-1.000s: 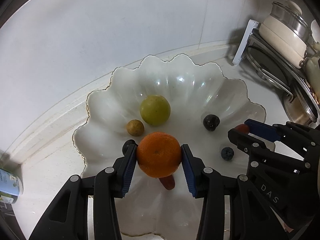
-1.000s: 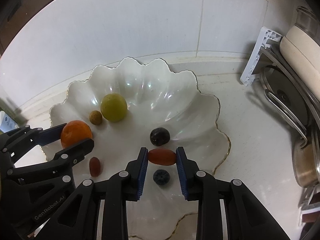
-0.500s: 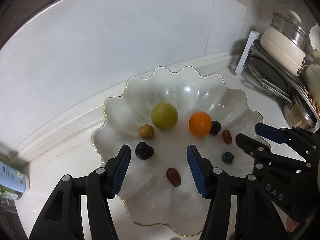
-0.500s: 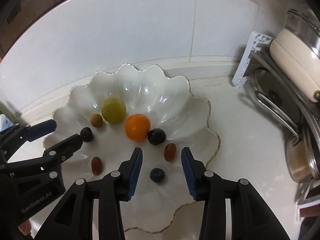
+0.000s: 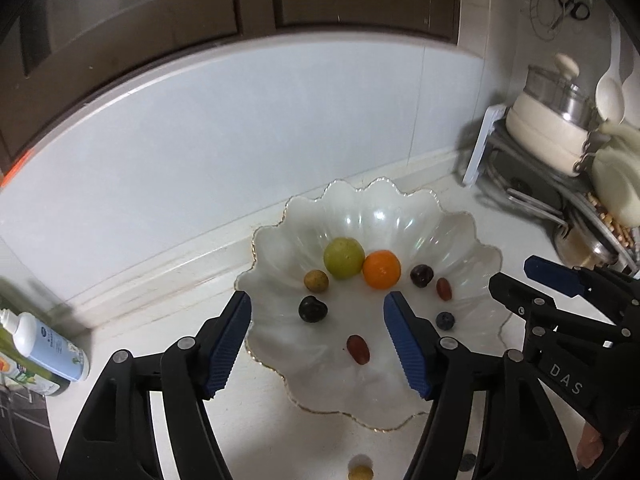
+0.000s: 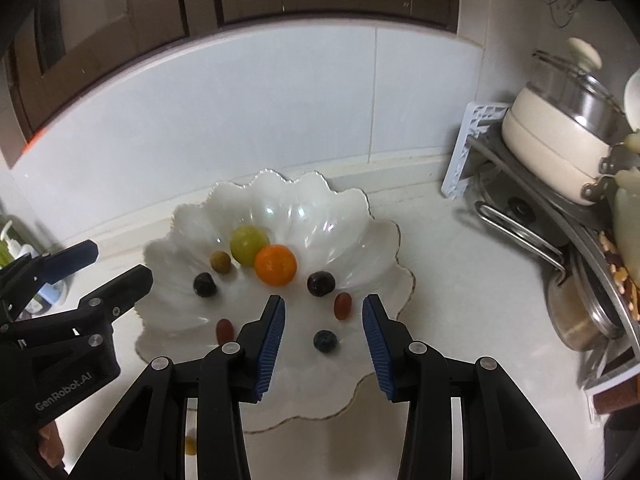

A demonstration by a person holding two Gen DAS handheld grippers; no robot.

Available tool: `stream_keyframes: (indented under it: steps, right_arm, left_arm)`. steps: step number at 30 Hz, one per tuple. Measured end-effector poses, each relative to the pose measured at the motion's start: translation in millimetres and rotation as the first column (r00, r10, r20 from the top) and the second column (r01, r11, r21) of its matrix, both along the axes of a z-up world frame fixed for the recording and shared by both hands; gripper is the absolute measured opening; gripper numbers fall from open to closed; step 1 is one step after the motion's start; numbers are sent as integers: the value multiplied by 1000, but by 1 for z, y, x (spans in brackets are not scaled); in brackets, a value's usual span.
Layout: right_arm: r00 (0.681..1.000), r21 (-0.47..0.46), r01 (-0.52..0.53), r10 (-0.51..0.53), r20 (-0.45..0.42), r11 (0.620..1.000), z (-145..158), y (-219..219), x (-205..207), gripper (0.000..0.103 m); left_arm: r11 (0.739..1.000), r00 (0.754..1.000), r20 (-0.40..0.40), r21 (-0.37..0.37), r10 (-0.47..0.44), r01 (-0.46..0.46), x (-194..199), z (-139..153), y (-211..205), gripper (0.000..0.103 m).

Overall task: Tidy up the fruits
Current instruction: 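Open both tools to drop the mandarin and red oval fruit into the bowl, then withdraw both open tools toward the remaining yellow-brown fruit and blueberry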

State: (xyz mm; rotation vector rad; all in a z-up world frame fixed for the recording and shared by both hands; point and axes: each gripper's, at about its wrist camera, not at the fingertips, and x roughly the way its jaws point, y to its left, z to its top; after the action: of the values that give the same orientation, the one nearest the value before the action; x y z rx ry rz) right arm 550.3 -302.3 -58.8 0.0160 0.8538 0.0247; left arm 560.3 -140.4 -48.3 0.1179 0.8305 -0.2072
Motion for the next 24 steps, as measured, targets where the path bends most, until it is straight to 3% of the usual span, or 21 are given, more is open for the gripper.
stream_keyframes:
  steps: [7, 12, 24]
  right_arm:
    - [999, 34, 11, -13, 51, 999, 19, 1, -27, 42]
    - [994, 27, 23, -26, 104, 999, 31, 5, -48, 42]
    - [975, -25, 81, -74, 210, 996, 44, 19, -101, 42]
  left_arm:
    - [1000, 999, 53, -25, 1, 1, -23, 20, 10, 68]
    - [999, 995, 97, -33, -3, 6, -45, 34, 18, 73]
    - [999, 985, 172, -26, -16, 21, -95, 48, 33, 74]
